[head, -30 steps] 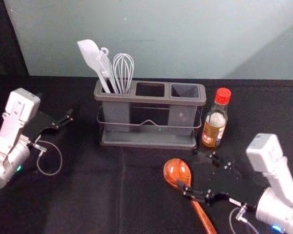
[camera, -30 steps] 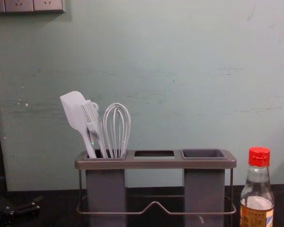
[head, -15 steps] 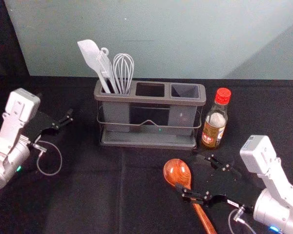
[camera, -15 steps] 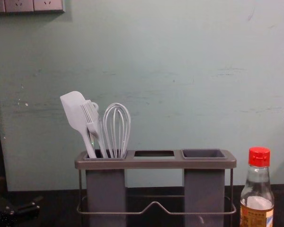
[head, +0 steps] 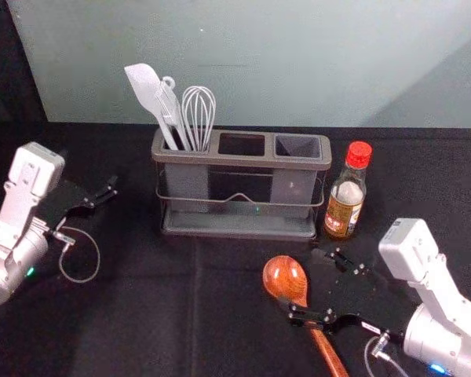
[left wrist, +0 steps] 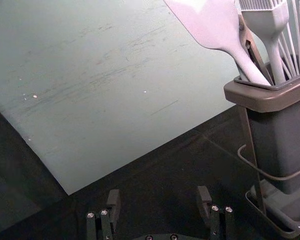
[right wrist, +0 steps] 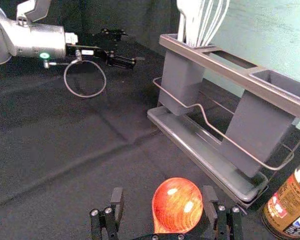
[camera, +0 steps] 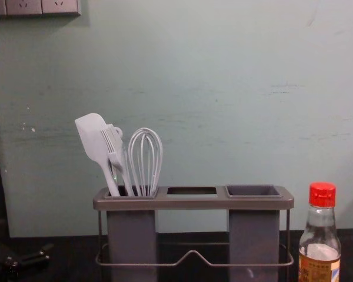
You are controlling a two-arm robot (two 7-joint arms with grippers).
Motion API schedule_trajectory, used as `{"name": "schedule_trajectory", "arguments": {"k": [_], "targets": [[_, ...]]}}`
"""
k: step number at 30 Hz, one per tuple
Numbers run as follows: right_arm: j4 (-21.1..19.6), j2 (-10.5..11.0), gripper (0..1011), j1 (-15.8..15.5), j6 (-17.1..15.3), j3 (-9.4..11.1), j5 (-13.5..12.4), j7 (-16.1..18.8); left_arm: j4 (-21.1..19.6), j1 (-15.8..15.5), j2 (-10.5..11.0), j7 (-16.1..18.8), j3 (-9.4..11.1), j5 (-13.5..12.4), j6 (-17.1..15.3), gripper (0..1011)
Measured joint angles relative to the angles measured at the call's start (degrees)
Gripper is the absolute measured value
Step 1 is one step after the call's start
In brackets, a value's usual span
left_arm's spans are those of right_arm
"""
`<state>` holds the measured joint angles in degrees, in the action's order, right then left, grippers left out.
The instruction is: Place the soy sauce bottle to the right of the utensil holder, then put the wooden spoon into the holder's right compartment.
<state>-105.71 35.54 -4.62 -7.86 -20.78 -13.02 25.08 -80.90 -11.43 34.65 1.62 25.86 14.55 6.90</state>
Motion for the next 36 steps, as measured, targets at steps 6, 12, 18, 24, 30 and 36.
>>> {"name": "schedule_trajectory", "arguments": {"k": [6,12,18,24,30,36], "targets": [[-3.85,-0.78,1004,-1.42,-6.99,0.3,1.46,-3.49,0.0,0.0,0.0,0.0,0.0,0.0,0.0,1005],[-7.7,-3.71,1004,-2.5,-18.23,1.46,1.48,-7.74,0.0,0.0,0.0,0.0,0.0,0.0,0.0,1005],[-9.79,-7.65,1004,-0.61,-30.04,0.48,3.68,-11.94,0.0,0.0,0.0,0.0,0.0,0.0,0.0,1005],[-9.15,-11.66,1004,3.19,-40.44,-0.3,4.53,-13.46,0.0,0.0,0.0,0.0,0.0,0.0,0.0,1005],[-6.83,-15.22,1004,6.42,-47.08,0.04,4.06,-13.28,0.0,0.0,0.0,0.0,0.0,0.0,0.0,1005],[-4.29,-17.61,1004,8.48,-50.12,0.06,4.02,-12.64,0.0,0.0,0.0,0.0,0.0,0.0,0.0,1005]]}}
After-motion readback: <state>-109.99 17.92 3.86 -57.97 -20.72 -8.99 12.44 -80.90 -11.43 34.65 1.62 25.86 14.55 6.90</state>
